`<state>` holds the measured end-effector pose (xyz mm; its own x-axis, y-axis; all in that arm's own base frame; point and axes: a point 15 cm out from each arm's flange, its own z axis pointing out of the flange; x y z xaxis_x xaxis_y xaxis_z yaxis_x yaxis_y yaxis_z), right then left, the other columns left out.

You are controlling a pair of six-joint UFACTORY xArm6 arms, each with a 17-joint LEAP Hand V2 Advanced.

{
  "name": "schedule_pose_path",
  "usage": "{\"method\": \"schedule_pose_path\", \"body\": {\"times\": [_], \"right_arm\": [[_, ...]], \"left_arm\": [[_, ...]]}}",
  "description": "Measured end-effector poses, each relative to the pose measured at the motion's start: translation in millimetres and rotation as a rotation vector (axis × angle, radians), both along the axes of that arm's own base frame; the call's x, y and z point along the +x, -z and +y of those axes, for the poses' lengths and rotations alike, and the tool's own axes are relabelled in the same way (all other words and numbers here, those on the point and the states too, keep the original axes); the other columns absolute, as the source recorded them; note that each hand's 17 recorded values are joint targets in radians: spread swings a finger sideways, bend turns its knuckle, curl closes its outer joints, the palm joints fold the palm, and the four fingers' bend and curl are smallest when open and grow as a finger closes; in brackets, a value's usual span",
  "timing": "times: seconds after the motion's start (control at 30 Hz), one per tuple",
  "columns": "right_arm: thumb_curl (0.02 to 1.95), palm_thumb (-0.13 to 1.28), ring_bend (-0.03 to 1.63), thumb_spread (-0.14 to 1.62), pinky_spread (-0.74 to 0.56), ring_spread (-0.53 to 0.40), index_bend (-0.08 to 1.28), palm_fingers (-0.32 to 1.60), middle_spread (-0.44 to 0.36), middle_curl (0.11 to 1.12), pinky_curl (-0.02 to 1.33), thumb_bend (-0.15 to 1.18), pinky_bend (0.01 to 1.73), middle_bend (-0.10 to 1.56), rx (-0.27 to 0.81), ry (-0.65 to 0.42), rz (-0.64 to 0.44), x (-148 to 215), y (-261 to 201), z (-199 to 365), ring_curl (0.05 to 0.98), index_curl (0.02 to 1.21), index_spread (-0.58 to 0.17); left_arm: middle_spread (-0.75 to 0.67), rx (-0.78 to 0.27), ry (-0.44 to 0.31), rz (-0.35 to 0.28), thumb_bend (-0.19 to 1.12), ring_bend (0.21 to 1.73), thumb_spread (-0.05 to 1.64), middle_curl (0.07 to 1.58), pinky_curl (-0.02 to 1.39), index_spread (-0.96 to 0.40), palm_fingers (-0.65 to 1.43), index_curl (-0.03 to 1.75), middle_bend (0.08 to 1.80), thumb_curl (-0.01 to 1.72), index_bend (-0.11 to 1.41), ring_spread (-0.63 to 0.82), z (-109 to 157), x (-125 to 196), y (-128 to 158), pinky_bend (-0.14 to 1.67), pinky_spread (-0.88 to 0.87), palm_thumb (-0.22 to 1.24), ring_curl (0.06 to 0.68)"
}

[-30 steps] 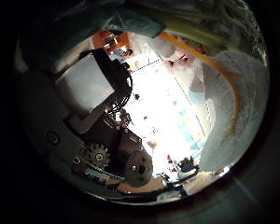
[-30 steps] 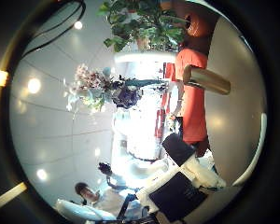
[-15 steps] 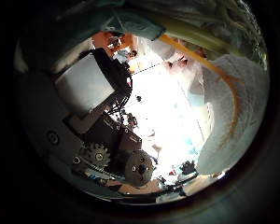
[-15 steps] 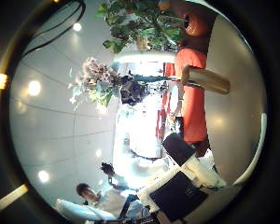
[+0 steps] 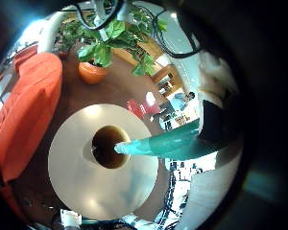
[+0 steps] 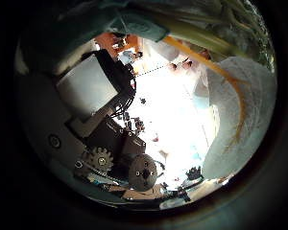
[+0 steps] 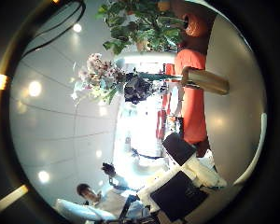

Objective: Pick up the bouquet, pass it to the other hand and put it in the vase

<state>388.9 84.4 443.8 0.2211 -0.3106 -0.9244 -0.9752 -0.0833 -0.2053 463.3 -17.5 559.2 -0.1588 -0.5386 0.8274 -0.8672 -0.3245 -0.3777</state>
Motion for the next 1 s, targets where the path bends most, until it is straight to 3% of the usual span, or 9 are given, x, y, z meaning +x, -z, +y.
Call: {"method": "schedule_pose_path", "body": {"times": [0.3,0.4,0.43,0.47,0.5,0.57,0.63,0.7,1.0], "right_arm": [[0.50,0.72,0.37,1.04,0.39,0.219,0.17,0.03,0.098,0.30,0.32,-0.02,0.44,0.19,0.001,-0.003,0.001,-1,0,0,0.260,0.28,-0.353],[0.50,0.73,0.37,1.04,0.39,0.220,0.17,0.04,0.098,0.30,0.31,-0.02,0.43,0.19,0.002,-0.002,0.003,0,1,0,0.260,0.28,-0.352],[0.50,0.73,0.37,1.04,0.40,0.220,0.17,0.04,0.098,0.30,0.31,-0.02,0.43,0.19,0.003,-0.002,0.005,0,2,0,0.260,0.29,-0.351],[0.50,0.73,0.37,1.04,0.40,0.220,0.17,0.05,0.097,0.30,0.31,-0.02,0.43,0.19,0.005,-0.002,0.006,1,3,0,0.260,0.29,-0.347],[0.50,0.73,0.37,1.04,0.40,0.221,0.17,0.05,0.097,0.30,0.31,-0.02,0.42,0.18,0.007,-0.002,0.008,1,3,0,0.261,0.29,-0.345],[0.50,0.73,0.36,1.04,0.40,0.221,0.18,0.06,0.097,0.30,0.31,-0.02,0.42,0.18,0.008,-0.003,0.010,2,4,0,0.260,0.29,-0.343],[0.50,0.73,0.36,1.04,0.40,0.215,0.18,0.07,0.098,0.30,0.31,-0.02,0.41,0.18,0.009,-0.004,0.008,2,4,-1,0.260,0.30,-0.338],[0.50,0.73,0.36,1.04,0.40,0.213,0.18,0.07,0.098,0.30,0.31,-0.02,0.41,0.18,0.008,-0.005,0.005,1,4,0,0.259,0.30,-0.336],[0.50,0.73,0.35,1.04,0.40,0.207,0.18,0.10,0.048,0.29,0.30,-0.02,0.39,0.18,0.009,-0.008,0.002,0,4,-1,0.259,0.32,-0.318]], "left_arm": [[-0.50,-0.017,0.008,0.044,-0.02,1.52,1.04,0.93,1.08,-0.75,1.08,1.27,1.17,0.77,0.60,-0.40,-1,9,22,1.11,-0.65,0.96,0.520],[-0.49,-0.036,0.009,0.073,-0.10,1.42,0.99,0.91,1.04,-0.74,0.93,1.26,1.16,0.69,0.51,-0.42,-2,10,30,1.02,-0.65,0.75,0.497],[-0.48,-0.052,0.010,0.099,-0.13,1.29,0.98,0.92,1.02,-0.72,0.53,1.24,1.17,0.65,0.49,-0.42,-4,9,33,0.85,-0.62,0.61,0.490],[-0.40,-0.069,0.025,0.127,-0.13,1.18,0.97,0.93,1.03,-0.68,-0.01,1.23,1.07,0.61,0.51,-0.29,-8,7,38,0.61,-0.46,0.49,0.525],[-0.28,-0.083,0.053,0.154,-0.16,1.13,0.96,0.86,1.02,-0.62,-0.34,1.19,0.84,0.58,0.41,-0.15,-14,3,43,0.57,-0.36,0.39,0.495],[-0.07,-0.112,0.149,0.199,-0.14,1.01,0.94,0.75,0.93,-0.49,-0.49,1.12,0.60,0.52,0.20,0.05,-29,-10,50,0.46,-0.18,0.24,0.377],[0.22,-0.136,0.225,0.206,-0.09,0.85,0.90,0.57,0.79,-0.28,-0.41,0.96,0.38,0.45,0.03,0.29,-36,-18,52,0.32,0.14,0.08,0.259],[0.35,-0.176,0.223,0.180,-0.07,0.78,0.88,0.51,0.71,-0.17,-0.37,0.86,0.31,0.42,0.02,0.40,-32,-13,48,0.26,0.31,0.02,0.224],[0.56,-0.153,0.068,0.159,-0.05,0.63,0.83,0.38,0.52,0.05,-0.24,0.49,0.17,0.36,0.04,0.61,29,-19,51,0.18,0.60,-0.03,0.166]]}}
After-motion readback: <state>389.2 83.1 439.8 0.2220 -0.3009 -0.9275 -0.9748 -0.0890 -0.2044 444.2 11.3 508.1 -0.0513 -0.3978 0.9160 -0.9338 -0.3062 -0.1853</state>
